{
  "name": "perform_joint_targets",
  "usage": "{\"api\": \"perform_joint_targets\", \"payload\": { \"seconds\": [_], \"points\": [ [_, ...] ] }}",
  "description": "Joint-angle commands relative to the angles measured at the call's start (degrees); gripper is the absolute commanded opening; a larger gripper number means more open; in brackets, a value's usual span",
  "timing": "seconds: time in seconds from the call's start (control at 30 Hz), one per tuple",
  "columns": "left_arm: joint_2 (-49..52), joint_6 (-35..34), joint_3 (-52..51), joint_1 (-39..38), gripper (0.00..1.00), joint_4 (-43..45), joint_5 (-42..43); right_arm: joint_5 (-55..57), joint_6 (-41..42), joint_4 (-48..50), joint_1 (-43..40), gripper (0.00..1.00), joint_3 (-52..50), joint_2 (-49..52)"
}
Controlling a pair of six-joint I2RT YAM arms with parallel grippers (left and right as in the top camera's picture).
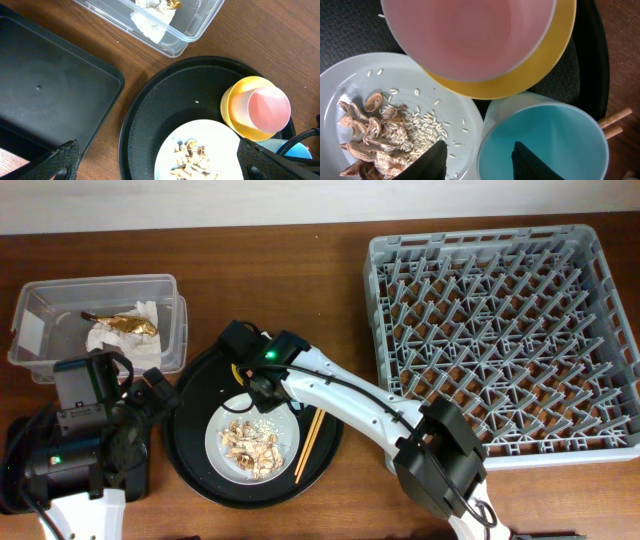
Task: Sort waste into correct bins and load items into the dishwasher rack
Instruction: 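Reach the right gripper to the blue cup and grasp it, then carry the blue cup to the rack and set it upside down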
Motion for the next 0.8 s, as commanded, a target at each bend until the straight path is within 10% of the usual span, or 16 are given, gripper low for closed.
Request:
{"api": "perform_joint_targets", "payload": {
  "seconds": [0.0,0.17,0.27,0.53,0.77],
  "points": [
    [-0.3,-0.7,0.8,0.3,0.99,-0.1,0.4,1.8,0.2,0.4,-0.1,0.40,-2.6,0.9],
    [-0.3,-0.7,0.8,0.3,0.99,-0.1,0.4,1.3,0.3,0.5,0.0,0.29,-3.6,0.9],
    [-0.3,-0.7,0.8,0.3,0.99,-0.1,0.4,-0.1,0.4,0.5,0.0,0.04,-2.9,0.6],
    [-0.3,-0.7,0.8,0.3,0.99,-0.1,0.4,-0.2,2.4,-10.2,-4.2,0.04,10.5,-4.8],
    [-0.3,-0.7,0.8,0.3,0.99,-0.1,0.4,-22.7,-10.9,-22.2,-33.4,0.04,25.0,-11.1]
  ]
}}
